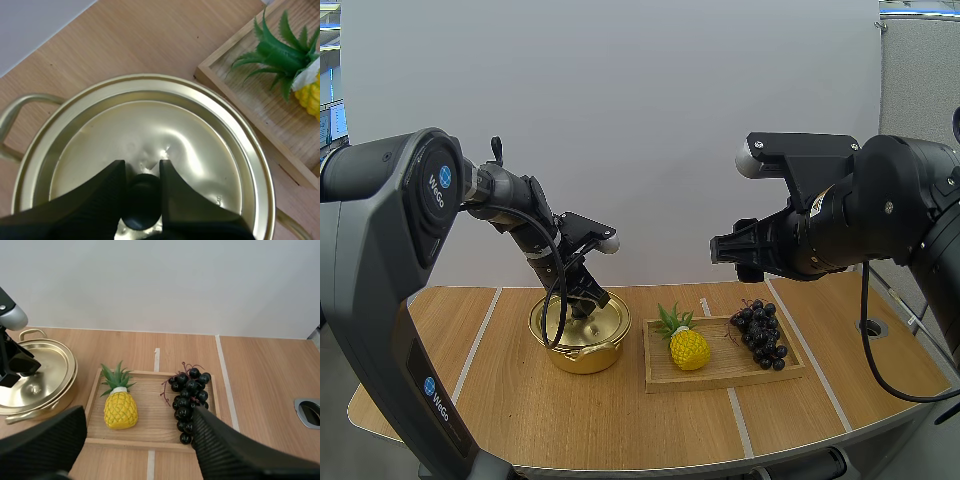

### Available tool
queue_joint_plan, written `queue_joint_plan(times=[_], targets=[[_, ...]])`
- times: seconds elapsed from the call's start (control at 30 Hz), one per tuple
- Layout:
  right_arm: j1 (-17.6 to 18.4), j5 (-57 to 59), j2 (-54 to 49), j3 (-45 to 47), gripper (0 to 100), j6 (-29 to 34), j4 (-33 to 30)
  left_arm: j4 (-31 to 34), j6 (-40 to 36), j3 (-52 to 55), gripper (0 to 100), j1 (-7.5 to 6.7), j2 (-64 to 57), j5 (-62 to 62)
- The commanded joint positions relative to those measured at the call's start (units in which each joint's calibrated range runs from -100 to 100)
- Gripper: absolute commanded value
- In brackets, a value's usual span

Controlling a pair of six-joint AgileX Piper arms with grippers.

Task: Open the pot, put the grape inside, and close it

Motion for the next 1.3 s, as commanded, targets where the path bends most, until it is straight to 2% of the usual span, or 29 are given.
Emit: queue_joint_plan(times=[0.0, 0.23, 0.5, 0.9, 1.27], targets=[[-0.21, -1.18, -0.19, -0.60, 100, -0.74, -0.36, 0.91, -1.41, -2.64, 0, -0.16, -2.06, 4.56], [-0.21, -1.18, -0.19, -0.60, 100, -0.74, -0.36, 1.32, -2.48, -12.24, 0, -0.16, -9.35, 12.73], [-0.21, -1.18, -0.19, -0.60, 100, -0.74, -0.36, 4.14, -5.31, -26.47, 0, -0.16, -18.63, 13.44], [-0.21, -0.10, -0.19, -0.60, 100, -0.74, -0.26, 5.87, -6.94, -49.09, 0, -0.16, -28.69, 3.18], [-0.21, 0.38, -0.07, -0.60, 100, -0.74, -0.26, 9.75, -7.40, -60.40, 0, -0.16, -30.88, -10.50]])
